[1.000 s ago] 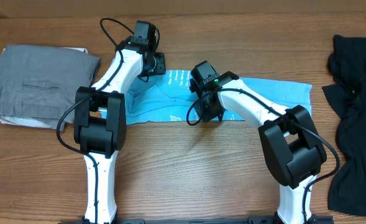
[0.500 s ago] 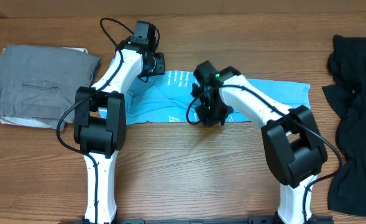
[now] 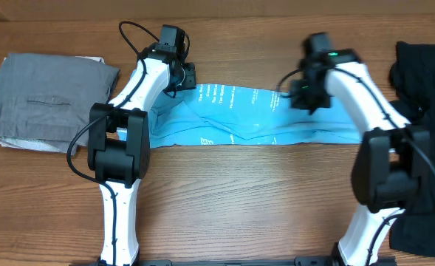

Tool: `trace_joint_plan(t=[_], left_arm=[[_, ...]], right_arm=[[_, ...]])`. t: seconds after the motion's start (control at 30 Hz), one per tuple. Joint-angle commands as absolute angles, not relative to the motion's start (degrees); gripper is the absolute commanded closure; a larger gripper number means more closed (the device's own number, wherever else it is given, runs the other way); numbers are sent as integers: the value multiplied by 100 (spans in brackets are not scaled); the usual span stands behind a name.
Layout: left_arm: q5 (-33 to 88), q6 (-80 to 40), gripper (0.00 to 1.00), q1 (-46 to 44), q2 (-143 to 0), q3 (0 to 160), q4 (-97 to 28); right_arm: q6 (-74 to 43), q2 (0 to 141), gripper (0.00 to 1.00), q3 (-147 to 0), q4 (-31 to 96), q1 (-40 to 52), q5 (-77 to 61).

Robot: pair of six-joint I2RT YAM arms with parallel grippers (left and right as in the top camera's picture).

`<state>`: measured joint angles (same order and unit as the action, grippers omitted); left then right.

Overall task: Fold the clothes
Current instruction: 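Move the right gripper to the strip's right end and pinch it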

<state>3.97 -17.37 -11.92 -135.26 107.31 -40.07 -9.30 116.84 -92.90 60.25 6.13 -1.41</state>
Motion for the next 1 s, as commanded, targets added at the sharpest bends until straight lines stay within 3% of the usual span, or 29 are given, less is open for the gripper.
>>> trace_joint_plan(t=[0.0,0.4,0.63,0.77,0.97], left_arm=[[84,-1629,49,-1149,-13566,10698,-4106],[86,-1629,49,-1149,-13566,10698,-4150],[86,-1627,50,-1149,-13566,10698,-4178],[91,-1625,54,-1149,-13563,10698,-4182],[91,-1625,52,-1149,-13319,10853,-4206]], right_arm=[[-1125,11493,96,-8989,5723,207,-89],[-1570,11498,96,-8145,5854,-244,-307],[-2001,11498,96,-7669,5826,-276,274],[-1994,11474,96,-7771,5905,-298,110],[-1772,11384,78,-8576,6300,-298,-266]])
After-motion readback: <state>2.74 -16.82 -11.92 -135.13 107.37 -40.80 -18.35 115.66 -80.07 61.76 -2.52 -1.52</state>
